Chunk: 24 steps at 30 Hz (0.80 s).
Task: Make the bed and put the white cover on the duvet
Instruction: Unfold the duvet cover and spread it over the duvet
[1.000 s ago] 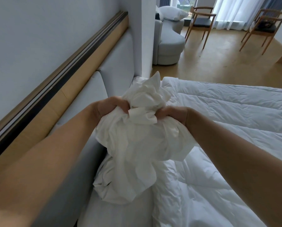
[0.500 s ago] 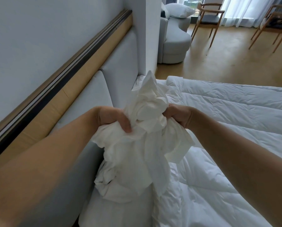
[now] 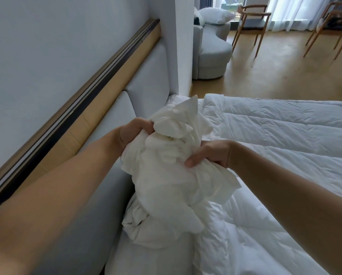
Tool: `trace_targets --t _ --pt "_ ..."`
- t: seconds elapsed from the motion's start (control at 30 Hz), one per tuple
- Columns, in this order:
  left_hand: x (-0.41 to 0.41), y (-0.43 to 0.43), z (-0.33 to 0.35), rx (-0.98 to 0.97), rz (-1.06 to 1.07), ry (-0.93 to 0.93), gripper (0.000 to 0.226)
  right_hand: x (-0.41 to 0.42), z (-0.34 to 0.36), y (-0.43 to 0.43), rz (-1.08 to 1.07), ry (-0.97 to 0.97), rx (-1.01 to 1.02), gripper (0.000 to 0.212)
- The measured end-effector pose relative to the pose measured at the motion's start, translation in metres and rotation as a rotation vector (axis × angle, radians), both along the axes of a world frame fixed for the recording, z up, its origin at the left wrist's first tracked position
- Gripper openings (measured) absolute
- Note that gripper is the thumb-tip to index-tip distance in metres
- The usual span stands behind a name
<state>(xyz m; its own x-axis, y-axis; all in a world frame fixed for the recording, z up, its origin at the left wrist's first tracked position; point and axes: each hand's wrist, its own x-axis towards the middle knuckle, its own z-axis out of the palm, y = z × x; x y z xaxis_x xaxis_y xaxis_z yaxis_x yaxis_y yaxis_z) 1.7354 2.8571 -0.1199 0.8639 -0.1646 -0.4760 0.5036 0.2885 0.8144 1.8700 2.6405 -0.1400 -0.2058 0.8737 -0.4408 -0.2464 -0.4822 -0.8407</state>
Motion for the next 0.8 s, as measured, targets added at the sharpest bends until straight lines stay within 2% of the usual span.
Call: trace_targets --t 0.1,0.17,0.23,0.33,0.4,0.53,0.67,0.8 --pt "0.001 -0.003 -0.004 0.018 -0.001 0.015 0.043 -0.011 -0.003 -0.001 0.143 -0.004 -0.031 0.052" --pt "0.000 -0.005 -0.005 0.018 -0.006 0.022 0.046 -0.012 0.000 -0.002 0.136 -0.087 -0.063 0.038" --pt "-0.001 -0.007 -0.006 0.030 -0.009 0.034 0.049 -0.011 0.004 -0.005 0.137 -0.172 -0.102 0.036" --pt "-0.001 -0.010 -0.004 0.053 0.014 0.018 0.059 -0.011 0.012 -0.007 0.115 -0.210 -0.094 0.035" --pt "0.001 -0.009 -0.001 0.063 0.041 -0.003 0.066 -0.012 0.013 -0.008 -0.006 -0.127 -0.039 0.035" --pt "0.007 -0.009 0.007 0.154 0.111 -0.006 0.063 -0.014 0.008 -0.010 -0.216 0.048 0.058 0.039" --pt "0.009 -0.009 0.009 0.213 0.160 -0.001 0.064 -0.013 0.008 -0.009 -0.137 -0.011 0.001 0.052" --pt "0.012 -0.016 0.017 0.216 0.182 -0.035 0.043 -0.015 0.025 -0.008 0.021 -0.197 -0.091 0.050"
